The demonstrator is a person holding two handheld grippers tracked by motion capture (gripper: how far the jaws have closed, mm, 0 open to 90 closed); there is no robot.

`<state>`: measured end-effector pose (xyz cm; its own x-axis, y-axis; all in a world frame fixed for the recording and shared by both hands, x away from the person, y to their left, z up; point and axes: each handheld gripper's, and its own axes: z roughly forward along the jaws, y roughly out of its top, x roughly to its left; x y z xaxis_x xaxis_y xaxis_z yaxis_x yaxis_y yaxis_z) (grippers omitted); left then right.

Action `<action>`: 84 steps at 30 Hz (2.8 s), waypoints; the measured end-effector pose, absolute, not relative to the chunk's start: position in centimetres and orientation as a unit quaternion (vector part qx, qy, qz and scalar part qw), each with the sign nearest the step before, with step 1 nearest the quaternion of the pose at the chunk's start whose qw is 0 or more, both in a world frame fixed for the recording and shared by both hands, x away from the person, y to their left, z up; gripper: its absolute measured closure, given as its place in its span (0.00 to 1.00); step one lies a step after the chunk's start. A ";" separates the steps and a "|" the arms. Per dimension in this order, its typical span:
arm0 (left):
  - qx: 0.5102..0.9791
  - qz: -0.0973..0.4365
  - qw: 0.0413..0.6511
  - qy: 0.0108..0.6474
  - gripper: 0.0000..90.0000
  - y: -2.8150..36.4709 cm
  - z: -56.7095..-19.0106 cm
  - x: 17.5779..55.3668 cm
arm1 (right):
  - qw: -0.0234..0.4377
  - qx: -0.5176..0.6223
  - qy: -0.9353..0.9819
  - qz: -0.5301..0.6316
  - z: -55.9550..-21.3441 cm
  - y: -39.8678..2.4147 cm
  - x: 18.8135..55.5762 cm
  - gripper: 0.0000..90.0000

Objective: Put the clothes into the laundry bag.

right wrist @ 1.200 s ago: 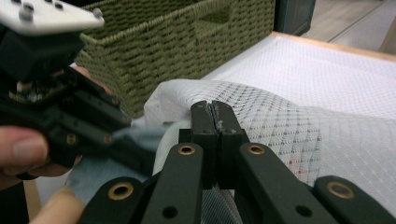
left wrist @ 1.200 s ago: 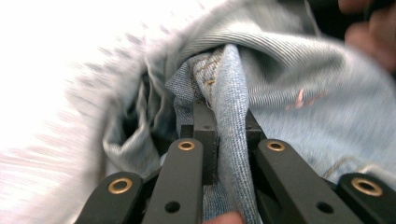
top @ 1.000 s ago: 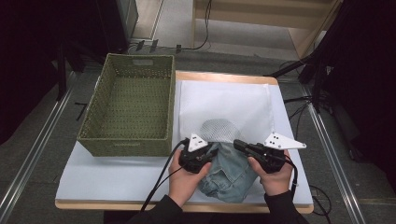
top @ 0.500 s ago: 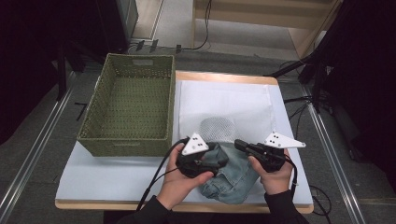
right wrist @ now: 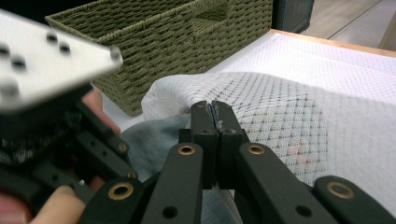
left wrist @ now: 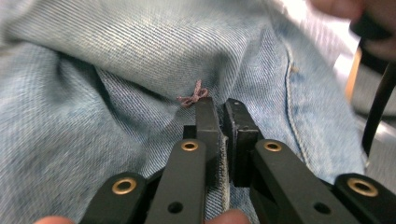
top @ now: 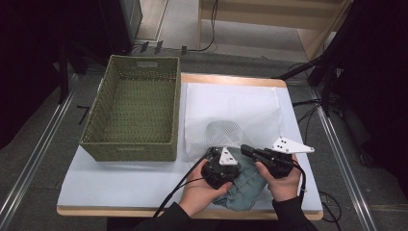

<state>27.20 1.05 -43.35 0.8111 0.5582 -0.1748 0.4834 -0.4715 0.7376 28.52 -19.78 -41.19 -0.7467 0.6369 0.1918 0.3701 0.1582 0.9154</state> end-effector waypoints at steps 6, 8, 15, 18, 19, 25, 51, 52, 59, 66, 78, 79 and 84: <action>0.775 0.130 0.508 0.352 0.97 2.1 -41.2 26.9 | 0.127 0.326 0.741 0.573 -40.0 -19.8 27.9 1.00; 0.769 0.136 0.510 0.361 0.96 1.9 -41.2 27.2 | 0.129 0.322 0.740 0.576 -39.6 -19.8 27.7 1.00; 0.846 0.071 0.414 0.328 0.88 -0.3 -46.2 28.6 | 0.122 0.328 0.744 0.569 -40.3 -19.9 28.1 1.00; 0.836 0.043 0.439 0.326 0.71 0.7 -44.8 28.5 | 0.124 0.333 0.743 0.567 -40.5 -20.2 28.2 1.00; 0.836 0.043 0.439 0.326 0.66 0.7 -44.8 28.5 | 0.124 0.333 0.743 0.567 -40.5 -20.2 28.2 1.00; 0.827 0.020 0.476 0.297 0.52 1.4 -42.0 26.6 | 0.124 0.339 0.742 0.566 -40.7 -20.5 28.5 1.00; 0.784 0.142 0.485 0.360 0.91 -0.1 -41.7 27.2 | 0.116 0.325 0.735 0.584 -39.5 -20.2 27.8 1.00; 0.794 0.136 0.468 0.363 0.89 -0.5 -42.5 27.8 | 0.116 0.325 0.735 0.583 -39.6 -20.2 27.9 1.00; 0.804 0.070 0.479 0.345 0.65 -0.6 -45.1 28.0 | 0.116 0.345 0.733 0.575 -40.6 -21.2 28.4 1.00; 0.816 0.092 0.476 0.314 0.43 3.7 -42.4 25.5 | 0.112 0.356 0.731 0.570 -41.2 -21.8 28.8 1.00; 0.834 0.104 0.373 0.393 0.35 4.3 -45.8 25.8 | 0.109 0.349 0.742 0.562 -41.4 -20.3 28.7 1.00; 0.834 0.104 0.374 0.393 0.40 4.1 -45.7 26.0 | 0.109 0.346 0.744 0.561 -41.4 -20.2 28.7 1.00; 0.828 0.122 0.397 0.377 0.77 2.0 -44.5 27.3 | 0.105 0.339 0.744 0.566 -41.4 -19.9 28.6 1.00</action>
<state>27.26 2.00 -44.54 0.6860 0.7212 -0.0966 0.5274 -0.4013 0.7489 28.57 -19.90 -41.38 -0.7485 0.6228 0.2279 0.3861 0.1300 0.9132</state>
